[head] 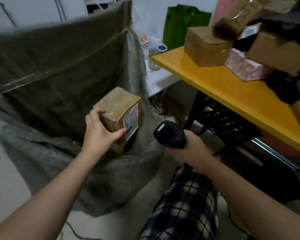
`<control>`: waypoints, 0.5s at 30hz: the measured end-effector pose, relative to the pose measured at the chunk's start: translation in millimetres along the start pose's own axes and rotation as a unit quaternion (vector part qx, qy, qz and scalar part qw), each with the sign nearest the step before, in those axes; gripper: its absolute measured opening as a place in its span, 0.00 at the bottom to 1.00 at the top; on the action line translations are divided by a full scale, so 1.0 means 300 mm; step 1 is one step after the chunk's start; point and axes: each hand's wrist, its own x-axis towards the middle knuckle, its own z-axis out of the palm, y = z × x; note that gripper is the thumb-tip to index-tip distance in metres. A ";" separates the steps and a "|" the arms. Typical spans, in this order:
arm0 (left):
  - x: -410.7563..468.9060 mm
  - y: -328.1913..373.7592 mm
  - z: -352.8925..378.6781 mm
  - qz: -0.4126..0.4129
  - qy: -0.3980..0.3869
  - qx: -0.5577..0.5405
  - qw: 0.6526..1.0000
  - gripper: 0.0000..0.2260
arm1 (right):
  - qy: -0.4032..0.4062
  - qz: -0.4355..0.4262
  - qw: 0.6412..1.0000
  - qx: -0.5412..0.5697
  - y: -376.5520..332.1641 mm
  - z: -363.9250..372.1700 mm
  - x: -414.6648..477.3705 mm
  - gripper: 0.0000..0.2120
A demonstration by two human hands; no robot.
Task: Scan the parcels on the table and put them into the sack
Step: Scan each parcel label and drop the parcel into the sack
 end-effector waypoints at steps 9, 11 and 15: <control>-0.106 -0.311 -0.005 -0.173 -0.195 0.237 0.936 0.40 | -0.134 -0.087 0.977 -0.138 -0.060 0.223 0.135 0.12; -0.201 -0.369 -0.019 -0.206 -0.272 0.297 0.892 0.42 | -0.146 -0.091 0.975 -0.139 -0.068 0.264 0.137 0.12; -0.299 -0.437 -0.053 -0.251 -0.330 0.321 0.852 0.45 | -0.139 -0.070 0.985 -0.078 -0.071 0.333 0.118 0.16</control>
